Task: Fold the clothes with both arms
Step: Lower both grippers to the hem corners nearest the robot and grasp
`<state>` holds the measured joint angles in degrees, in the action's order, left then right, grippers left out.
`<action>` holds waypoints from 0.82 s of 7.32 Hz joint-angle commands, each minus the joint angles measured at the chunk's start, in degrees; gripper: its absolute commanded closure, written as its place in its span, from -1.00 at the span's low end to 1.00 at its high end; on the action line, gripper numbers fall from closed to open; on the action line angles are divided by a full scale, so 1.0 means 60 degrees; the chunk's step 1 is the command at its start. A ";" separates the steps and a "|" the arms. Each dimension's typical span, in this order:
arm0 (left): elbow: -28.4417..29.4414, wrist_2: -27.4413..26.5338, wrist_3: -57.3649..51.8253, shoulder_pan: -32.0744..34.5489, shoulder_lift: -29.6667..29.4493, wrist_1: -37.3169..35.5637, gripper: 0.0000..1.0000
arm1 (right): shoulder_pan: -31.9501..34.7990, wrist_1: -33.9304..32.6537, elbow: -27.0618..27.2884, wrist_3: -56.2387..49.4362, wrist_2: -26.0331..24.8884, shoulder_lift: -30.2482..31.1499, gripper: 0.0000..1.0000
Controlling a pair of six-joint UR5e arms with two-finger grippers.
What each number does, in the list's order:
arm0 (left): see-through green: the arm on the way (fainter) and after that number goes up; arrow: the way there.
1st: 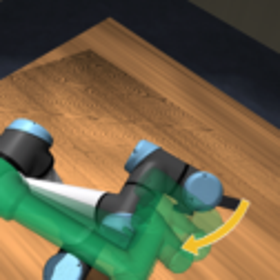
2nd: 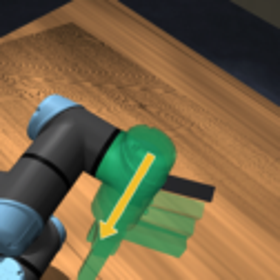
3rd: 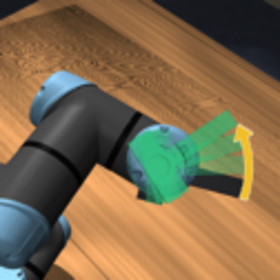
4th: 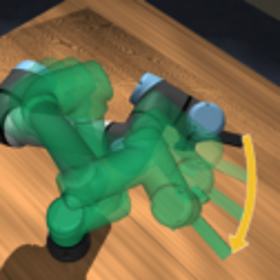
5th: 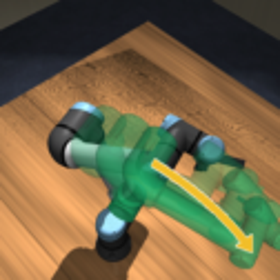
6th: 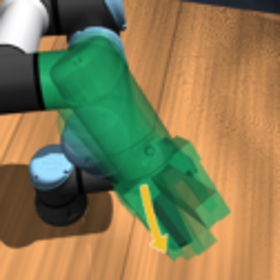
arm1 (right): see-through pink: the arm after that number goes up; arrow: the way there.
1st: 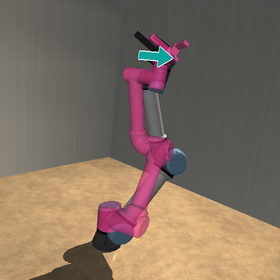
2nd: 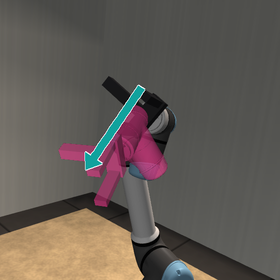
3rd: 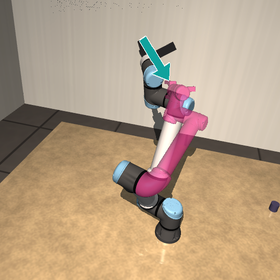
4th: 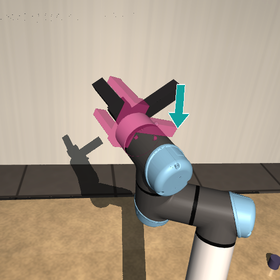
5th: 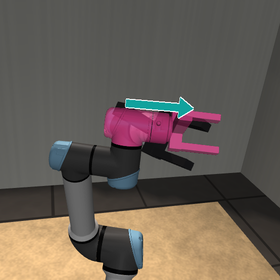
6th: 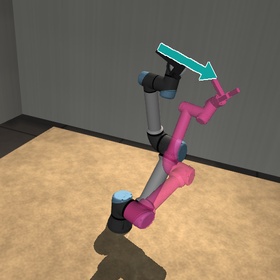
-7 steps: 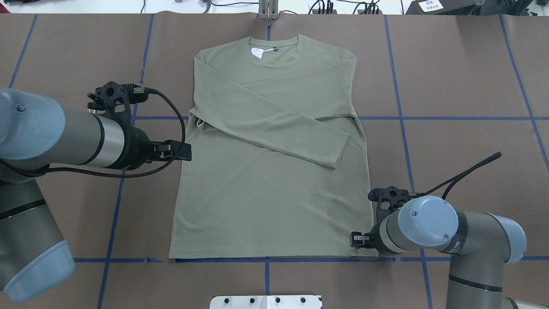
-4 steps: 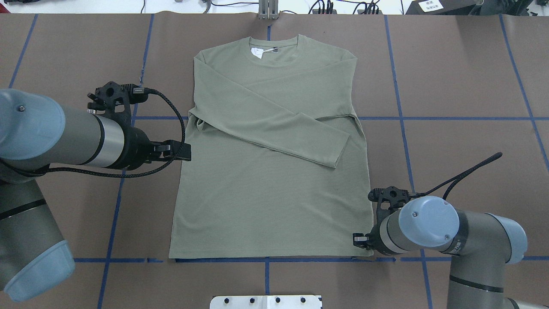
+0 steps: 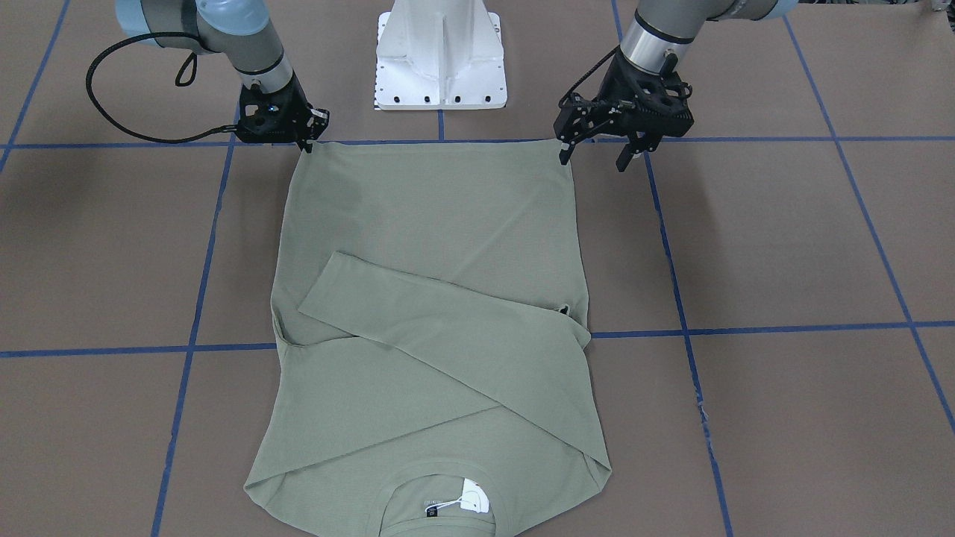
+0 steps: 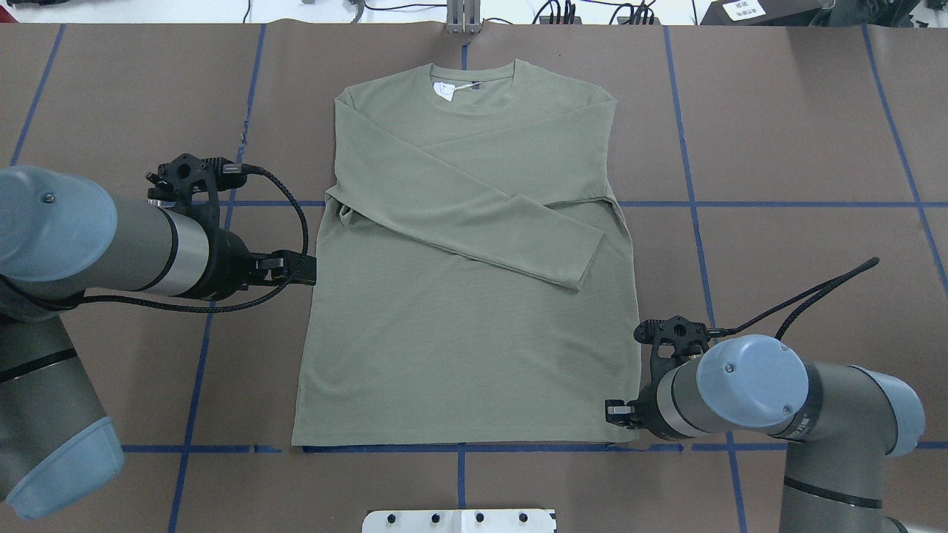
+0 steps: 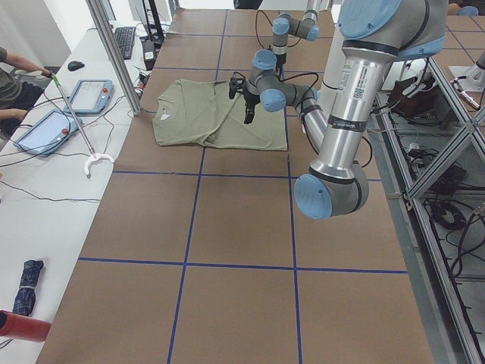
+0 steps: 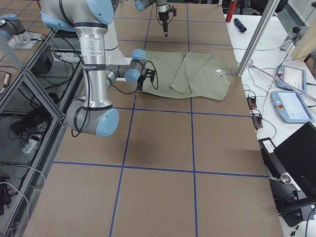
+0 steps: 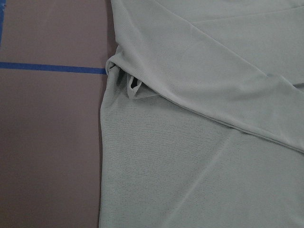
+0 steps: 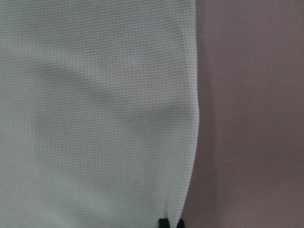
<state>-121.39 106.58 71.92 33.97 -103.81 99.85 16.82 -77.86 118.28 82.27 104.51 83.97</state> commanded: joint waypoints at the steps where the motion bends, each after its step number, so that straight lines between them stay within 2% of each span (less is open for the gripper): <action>1: 0.0206 -0.0111 0.0636 -0.0705 0.0645 0.0058 -1.00 | 0.0053 -0.0002 0.0295 0.0014 0.0043 -0.0094 1.00; 4: 0.0367 -0.1162 0.2626 -0.2725 0.0691 0.0117 -1.00 | 0.0156 0.0013 0.0414 0.0014 0.0029 -0.0152 1.00; 6: 0.0950 -0.1430 0.3231 -0.3608 0.0501 0.0132 -0.99 | 0.0200 0.0013 0.0414 0.0014 0.0029 -0.0182 1.00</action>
<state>-117.82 99.23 88.92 15.68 -100.30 100.60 17.79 -77.79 120.70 82.35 104.65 82.97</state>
